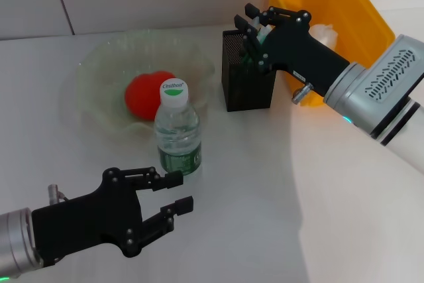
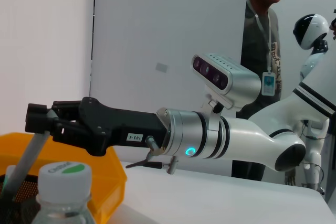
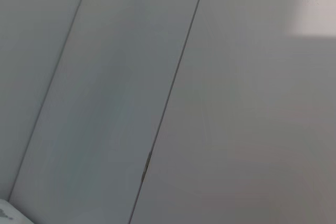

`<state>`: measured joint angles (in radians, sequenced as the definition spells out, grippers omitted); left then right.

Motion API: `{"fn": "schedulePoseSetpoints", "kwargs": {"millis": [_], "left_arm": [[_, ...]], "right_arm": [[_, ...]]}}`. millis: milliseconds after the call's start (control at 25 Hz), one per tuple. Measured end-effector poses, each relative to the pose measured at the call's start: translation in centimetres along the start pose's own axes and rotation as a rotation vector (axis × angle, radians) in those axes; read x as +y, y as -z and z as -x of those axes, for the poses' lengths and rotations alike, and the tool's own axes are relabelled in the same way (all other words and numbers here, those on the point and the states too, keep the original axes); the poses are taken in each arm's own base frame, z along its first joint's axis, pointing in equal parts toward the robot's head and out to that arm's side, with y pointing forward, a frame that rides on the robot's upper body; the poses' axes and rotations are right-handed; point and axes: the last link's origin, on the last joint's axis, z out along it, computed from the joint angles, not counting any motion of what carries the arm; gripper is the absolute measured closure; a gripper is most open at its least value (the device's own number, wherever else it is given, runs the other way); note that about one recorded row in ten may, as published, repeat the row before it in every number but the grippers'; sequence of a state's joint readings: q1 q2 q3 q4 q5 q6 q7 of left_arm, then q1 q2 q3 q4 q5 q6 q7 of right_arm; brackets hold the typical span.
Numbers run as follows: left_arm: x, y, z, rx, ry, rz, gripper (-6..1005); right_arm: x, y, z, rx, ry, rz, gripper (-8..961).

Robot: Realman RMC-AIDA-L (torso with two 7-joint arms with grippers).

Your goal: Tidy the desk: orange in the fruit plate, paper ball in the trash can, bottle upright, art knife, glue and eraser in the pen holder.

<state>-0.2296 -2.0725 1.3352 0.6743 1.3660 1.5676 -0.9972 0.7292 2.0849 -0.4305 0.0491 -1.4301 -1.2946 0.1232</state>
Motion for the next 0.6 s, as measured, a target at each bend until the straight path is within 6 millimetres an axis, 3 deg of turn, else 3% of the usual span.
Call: {"fn": "schedulePoseSetpoints", "kwargs": {"millis": [320, 600], "left_arm": [[0.14, -0.31, 0.0, -0.002, 0.001, 0.014, 625], [0.09, -0.52, 0.04, -0.004, 0.016, 0.02, 625]], "right_arm": [[-0.02, 0.32, -0.3, 0.012, -0.022, -0.017, 785], [-0.21, 0.58, -0.16, -0.003, -0.062, -0.023, 656]]}}
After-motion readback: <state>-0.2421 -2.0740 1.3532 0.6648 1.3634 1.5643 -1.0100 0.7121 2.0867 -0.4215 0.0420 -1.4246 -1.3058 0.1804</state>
